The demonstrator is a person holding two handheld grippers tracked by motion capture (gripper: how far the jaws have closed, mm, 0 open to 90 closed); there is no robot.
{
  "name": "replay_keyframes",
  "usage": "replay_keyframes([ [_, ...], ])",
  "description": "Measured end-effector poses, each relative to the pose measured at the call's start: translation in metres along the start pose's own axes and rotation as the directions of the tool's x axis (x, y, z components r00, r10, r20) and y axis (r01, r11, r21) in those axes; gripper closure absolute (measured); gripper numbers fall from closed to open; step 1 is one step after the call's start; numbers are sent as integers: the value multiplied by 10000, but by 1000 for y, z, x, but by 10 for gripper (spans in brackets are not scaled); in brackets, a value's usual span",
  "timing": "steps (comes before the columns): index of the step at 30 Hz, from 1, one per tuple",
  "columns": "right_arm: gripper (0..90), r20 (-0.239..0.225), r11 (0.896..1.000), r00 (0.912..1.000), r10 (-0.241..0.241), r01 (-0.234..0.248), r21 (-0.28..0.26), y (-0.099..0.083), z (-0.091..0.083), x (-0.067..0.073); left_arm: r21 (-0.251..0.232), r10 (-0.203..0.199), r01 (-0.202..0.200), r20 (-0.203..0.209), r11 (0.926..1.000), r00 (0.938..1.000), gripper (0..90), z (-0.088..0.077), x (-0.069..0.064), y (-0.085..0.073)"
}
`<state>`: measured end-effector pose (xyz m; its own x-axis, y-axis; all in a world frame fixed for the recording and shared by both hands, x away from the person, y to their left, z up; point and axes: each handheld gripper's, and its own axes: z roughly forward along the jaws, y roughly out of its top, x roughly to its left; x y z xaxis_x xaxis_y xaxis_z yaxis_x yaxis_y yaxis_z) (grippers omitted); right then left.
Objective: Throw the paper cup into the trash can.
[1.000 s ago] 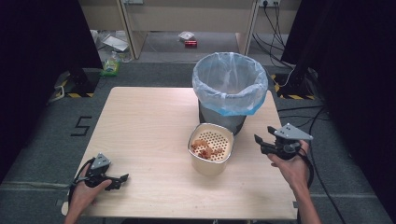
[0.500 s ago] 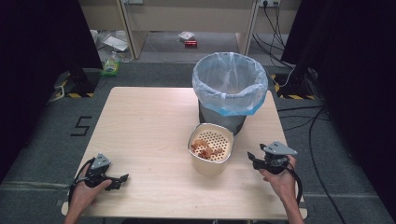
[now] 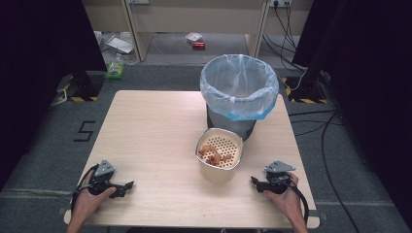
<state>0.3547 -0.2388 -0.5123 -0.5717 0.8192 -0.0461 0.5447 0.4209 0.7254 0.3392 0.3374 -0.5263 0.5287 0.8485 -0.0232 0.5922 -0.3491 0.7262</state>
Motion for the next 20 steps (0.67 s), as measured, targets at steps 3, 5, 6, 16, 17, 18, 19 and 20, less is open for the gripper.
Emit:
replay_keyframes([
  [3,244,-298,9996,9993,246,-249,-97,-2,2,2,2,2,-2,5,10000,10000,0,0,0,0],
  [5,207,-354,9998,9992,187,-187,-22,-2,2,3,0,2,-2,6,10000,10000,0,0,0,0],
  [6,198,-364,9998,9992,180,-181,-11,-2,2,3,-2,5,-5,5,10000,10000,0,0,0,0],
  [16,166,-377,9999,9992,141,-140,43,-2,3,2,-9,6,-6,13,10000,10000,0,0,0,0],
  [17,166,-377,9999,9992,141,-140,43,-2,3,2,-2,7,-7,10,10000,10000,0,0,0,0],
  [18,166,-376,9999,9992,142,-141,47,-2,3,2,-8,7,-7,14,10000,10000,0,0,0,0],
  [19,166,-375,9999,9992,142,-141,46,-2,3,2,-2,7,-7,9,10000,10000,0,0,0,0],
  [20,165,-379,9999,9992,142,-140,44,-2,3,2,-4,4,-4,11,10000,10000,0,0,0,0],
])
